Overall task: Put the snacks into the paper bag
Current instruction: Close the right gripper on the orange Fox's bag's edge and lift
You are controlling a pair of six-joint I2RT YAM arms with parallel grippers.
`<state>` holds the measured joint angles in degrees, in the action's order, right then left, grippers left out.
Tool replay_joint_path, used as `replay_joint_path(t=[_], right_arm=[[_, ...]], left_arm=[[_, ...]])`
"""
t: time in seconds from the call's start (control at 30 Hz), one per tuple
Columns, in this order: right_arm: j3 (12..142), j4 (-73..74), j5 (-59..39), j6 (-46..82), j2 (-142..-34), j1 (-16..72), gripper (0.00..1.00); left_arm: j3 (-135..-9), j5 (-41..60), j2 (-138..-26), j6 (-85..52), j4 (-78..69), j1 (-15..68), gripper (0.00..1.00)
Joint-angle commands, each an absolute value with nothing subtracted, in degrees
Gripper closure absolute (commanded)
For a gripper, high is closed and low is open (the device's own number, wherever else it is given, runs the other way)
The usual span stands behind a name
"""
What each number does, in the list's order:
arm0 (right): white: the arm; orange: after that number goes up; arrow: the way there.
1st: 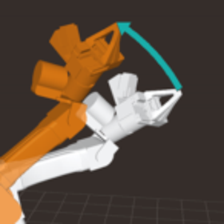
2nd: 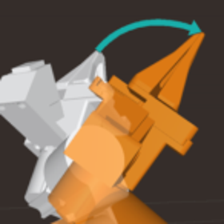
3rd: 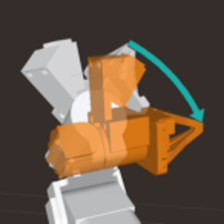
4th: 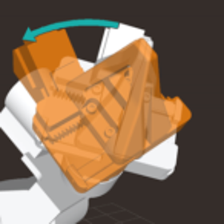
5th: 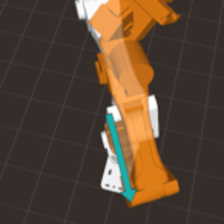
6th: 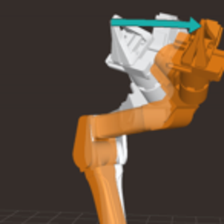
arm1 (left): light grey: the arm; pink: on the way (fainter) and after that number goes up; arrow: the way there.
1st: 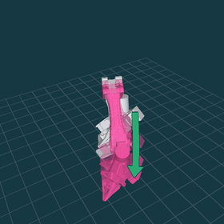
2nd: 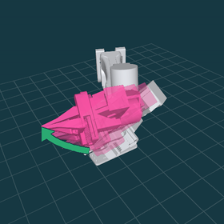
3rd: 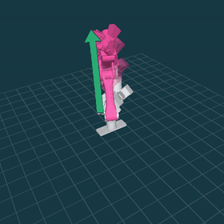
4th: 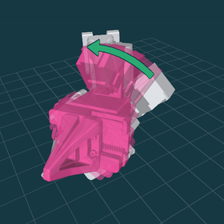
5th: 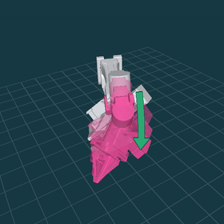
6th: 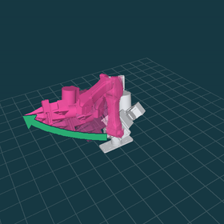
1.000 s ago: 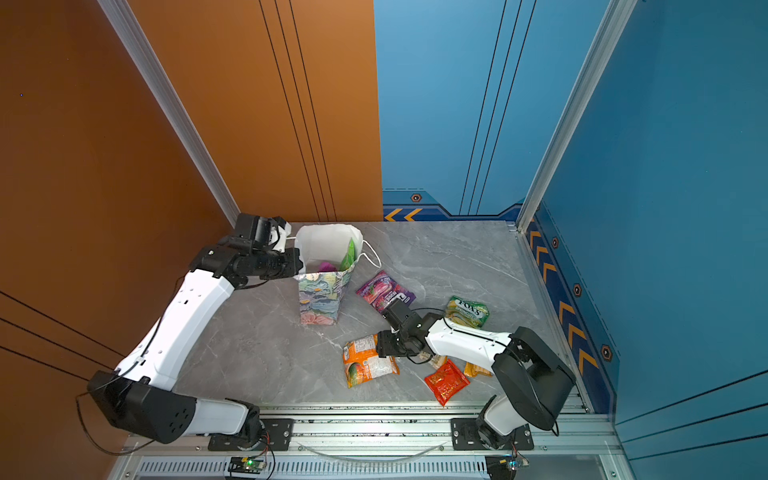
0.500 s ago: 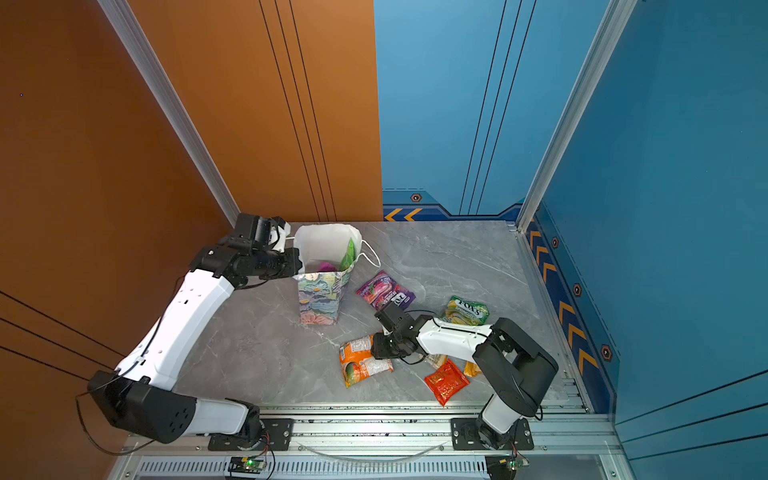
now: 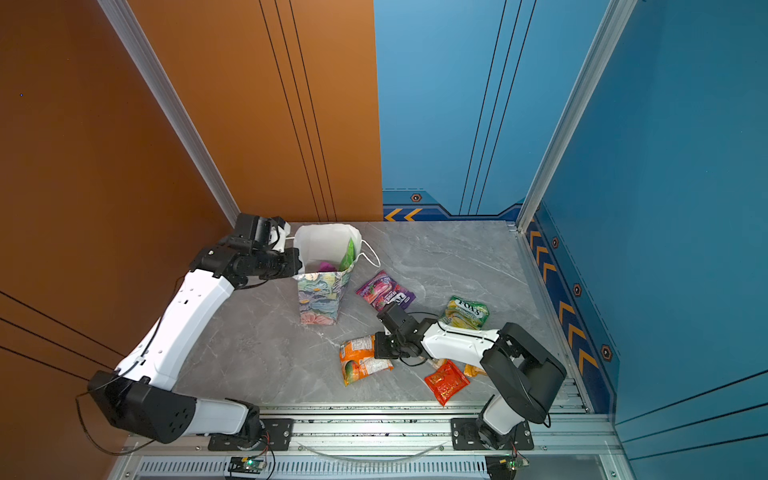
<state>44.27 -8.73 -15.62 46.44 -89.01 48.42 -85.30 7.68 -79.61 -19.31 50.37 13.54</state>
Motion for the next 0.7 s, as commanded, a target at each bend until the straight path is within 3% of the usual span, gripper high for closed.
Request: replay_joint_path(t=[0.0, 0.67], right_arm=[[43.69, -13.74, -12.95, 52.53, -86.38, 47.83, 1.0], [47.58, -24.65, 1.58, 59.52, -74.94, 46.66, 1.0]], left_arm=[[-85.3, 6.55, -79.46, -18.9, 46.04, 13.1, 1.0], [-85.5, 6.79, -79.44, -19.25, 46.57, 12.4, 0.99]])
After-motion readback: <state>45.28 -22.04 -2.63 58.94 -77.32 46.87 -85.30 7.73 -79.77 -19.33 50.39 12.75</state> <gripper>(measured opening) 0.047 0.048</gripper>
